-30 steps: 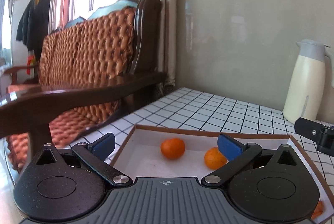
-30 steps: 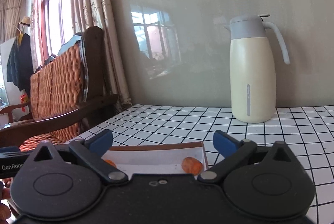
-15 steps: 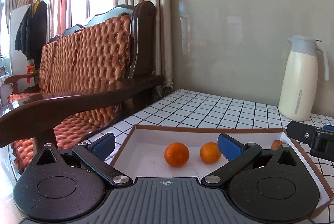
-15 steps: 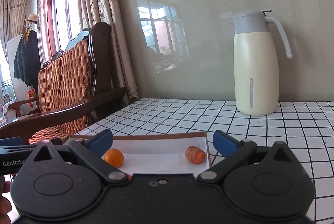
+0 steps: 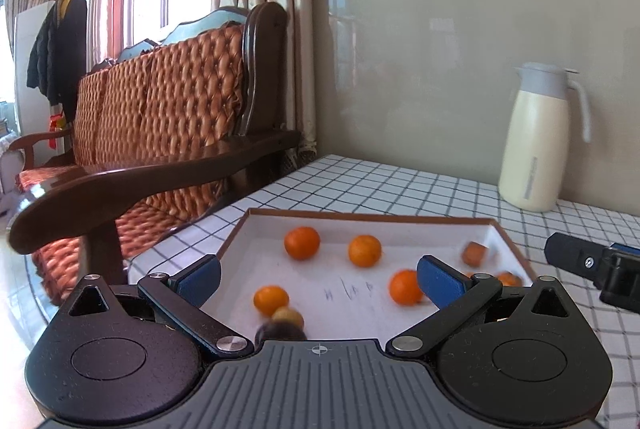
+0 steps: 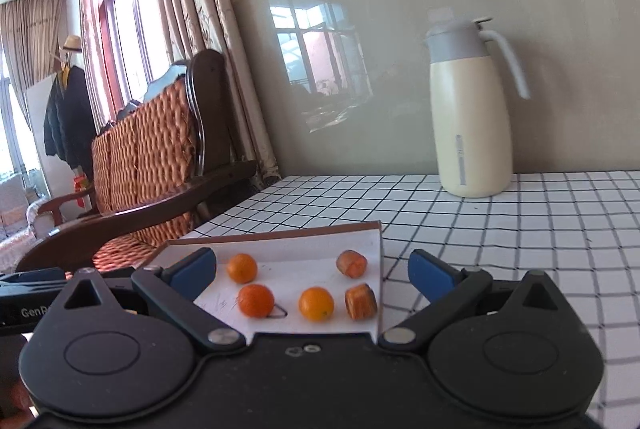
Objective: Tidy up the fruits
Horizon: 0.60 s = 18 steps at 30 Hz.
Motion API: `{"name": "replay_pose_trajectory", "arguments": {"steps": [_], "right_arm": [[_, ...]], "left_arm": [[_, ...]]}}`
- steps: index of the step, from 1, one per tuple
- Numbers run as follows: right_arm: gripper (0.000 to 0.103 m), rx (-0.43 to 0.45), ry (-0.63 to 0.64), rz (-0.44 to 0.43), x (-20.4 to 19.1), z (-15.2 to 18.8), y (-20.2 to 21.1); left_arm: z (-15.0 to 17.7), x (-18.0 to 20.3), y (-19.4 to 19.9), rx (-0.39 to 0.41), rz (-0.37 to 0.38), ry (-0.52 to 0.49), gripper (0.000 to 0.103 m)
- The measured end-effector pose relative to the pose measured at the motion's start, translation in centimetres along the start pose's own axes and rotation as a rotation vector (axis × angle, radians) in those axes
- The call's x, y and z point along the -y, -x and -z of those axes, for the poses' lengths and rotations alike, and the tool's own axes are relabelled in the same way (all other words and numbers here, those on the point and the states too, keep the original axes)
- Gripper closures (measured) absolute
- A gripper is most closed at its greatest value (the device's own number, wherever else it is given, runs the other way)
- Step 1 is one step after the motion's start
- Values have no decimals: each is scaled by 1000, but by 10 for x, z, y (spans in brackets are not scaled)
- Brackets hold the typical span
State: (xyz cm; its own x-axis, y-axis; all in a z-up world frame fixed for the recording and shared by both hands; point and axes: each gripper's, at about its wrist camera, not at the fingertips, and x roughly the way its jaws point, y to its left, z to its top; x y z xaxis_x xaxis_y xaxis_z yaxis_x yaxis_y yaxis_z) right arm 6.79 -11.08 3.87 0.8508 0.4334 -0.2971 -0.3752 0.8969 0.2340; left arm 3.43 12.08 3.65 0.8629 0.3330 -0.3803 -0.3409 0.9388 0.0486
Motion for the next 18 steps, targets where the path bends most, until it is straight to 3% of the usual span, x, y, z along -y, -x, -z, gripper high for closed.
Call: {"name": "replay_pose_trajectory", "arguments": {"steps": [10,18], "right_arm": [[6,60,-59,65,-3,-5,110],[6,54,-27,98,-18,-7,142]], "left_arm": [[9,2,113,27,75,-25,0],[14,-1,163,38,103,-56,0]]}}
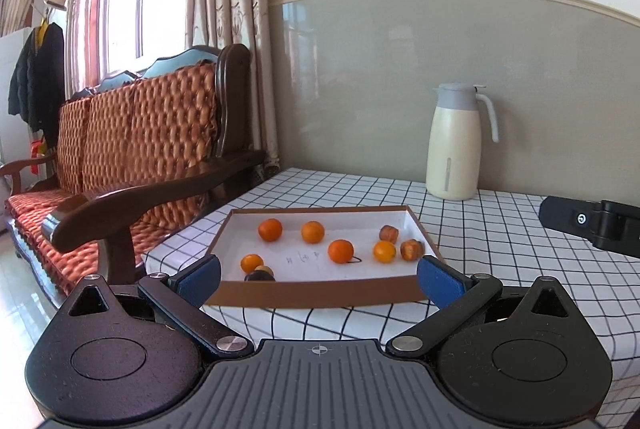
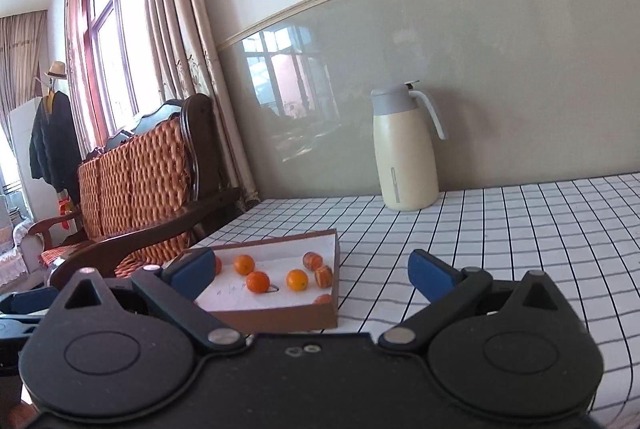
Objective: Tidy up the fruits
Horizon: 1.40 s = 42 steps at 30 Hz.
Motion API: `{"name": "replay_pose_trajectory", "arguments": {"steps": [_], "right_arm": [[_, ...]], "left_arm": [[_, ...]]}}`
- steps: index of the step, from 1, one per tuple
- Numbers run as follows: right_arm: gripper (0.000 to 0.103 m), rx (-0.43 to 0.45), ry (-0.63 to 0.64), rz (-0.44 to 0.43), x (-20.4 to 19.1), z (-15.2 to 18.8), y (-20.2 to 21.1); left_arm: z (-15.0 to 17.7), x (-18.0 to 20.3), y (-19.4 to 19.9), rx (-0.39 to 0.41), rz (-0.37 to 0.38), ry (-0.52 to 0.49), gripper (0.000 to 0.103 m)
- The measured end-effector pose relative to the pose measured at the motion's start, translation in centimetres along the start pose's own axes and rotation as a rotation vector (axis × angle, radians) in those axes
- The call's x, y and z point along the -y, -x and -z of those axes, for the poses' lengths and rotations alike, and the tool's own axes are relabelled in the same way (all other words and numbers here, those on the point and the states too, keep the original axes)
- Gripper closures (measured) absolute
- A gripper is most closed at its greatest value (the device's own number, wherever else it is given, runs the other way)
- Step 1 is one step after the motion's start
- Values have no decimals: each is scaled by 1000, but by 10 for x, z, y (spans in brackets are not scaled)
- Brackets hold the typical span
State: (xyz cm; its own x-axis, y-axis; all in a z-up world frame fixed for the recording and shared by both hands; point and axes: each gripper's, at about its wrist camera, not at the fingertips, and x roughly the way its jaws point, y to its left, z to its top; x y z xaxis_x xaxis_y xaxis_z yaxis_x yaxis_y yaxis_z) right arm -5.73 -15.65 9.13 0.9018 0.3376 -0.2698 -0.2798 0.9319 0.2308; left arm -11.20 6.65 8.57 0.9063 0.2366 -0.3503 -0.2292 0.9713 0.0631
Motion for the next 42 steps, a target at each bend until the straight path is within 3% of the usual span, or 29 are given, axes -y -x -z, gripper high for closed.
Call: {"name": "replay_pose_trajectory", "arguments": {"steps": [16,23,42], "right_arm": [[6,2,154,-9,-61,1,29],[6,-2,143,-9,-61,0,25],[6,2,160,11,-66,5,25]], "left_arm": [[-4,-33,42,-12,-52,37,0],[-4,-40,38,-17,-29,85,0],[1,-39,34,-32,-23,79,0]]}}
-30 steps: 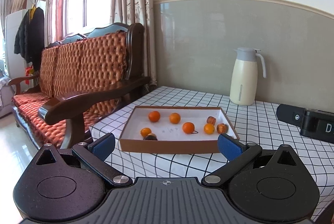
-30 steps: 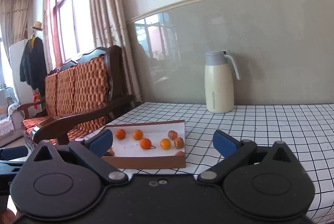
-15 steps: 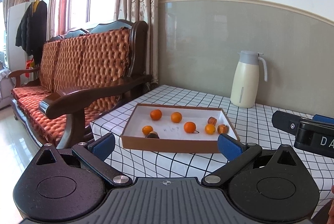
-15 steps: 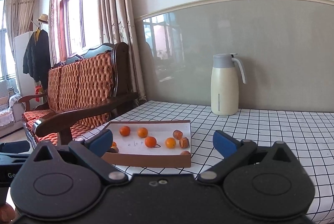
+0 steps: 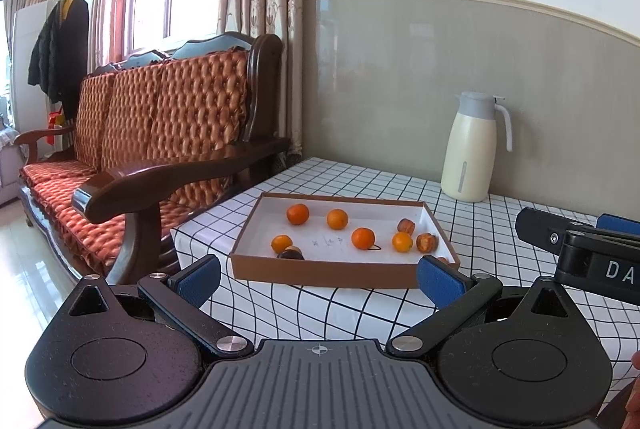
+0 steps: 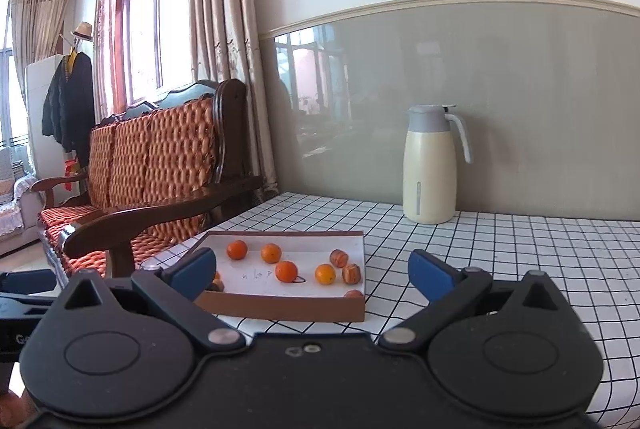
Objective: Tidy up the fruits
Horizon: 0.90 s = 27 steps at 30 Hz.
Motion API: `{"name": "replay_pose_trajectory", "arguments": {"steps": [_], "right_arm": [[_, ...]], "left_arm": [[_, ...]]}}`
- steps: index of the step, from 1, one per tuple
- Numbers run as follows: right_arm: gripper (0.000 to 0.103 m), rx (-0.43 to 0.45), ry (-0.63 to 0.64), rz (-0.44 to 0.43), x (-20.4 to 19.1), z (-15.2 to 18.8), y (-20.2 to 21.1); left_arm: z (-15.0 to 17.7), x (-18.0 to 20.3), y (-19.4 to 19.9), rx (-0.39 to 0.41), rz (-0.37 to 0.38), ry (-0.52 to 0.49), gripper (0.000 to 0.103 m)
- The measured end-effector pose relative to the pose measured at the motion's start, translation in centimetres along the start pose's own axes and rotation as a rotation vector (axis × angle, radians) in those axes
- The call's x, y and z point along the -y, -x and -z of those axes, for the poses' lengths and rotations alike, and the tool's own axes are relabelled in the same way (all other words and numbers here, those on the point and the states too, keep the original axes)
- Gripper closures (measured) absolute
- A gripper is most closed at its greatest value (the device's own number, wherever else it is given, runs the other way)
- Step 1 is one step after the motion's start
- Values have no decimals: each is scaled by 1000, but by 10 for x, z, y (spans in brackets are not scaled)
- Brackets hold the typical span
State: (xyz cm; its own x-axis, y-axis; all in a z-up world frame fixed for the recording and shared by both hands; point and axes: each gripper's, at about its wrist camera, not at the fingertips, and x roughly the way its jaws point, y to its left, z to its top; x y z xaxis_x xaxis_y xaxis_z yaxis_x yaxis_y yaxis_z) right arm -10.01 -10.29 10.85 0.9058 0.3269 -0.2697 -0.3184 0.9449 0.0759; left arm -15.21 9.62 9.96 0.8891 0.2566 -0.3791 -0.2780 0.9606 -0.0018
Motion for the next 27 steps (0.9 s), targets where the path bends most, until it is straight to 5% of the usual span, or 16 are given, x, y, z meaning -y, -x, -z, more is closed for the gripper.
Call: {"name": "replay_pose_trajectory", "arguments": {"steps": [20,27], "right_arm": [[6,-6,-12,-5,2,3,-4],[6,12,-21,-7,2,2,-3]], "left_arm": [[4,4,-4,-13,26,-10,0],[8,1,-6,-9,88,26,0]]}}
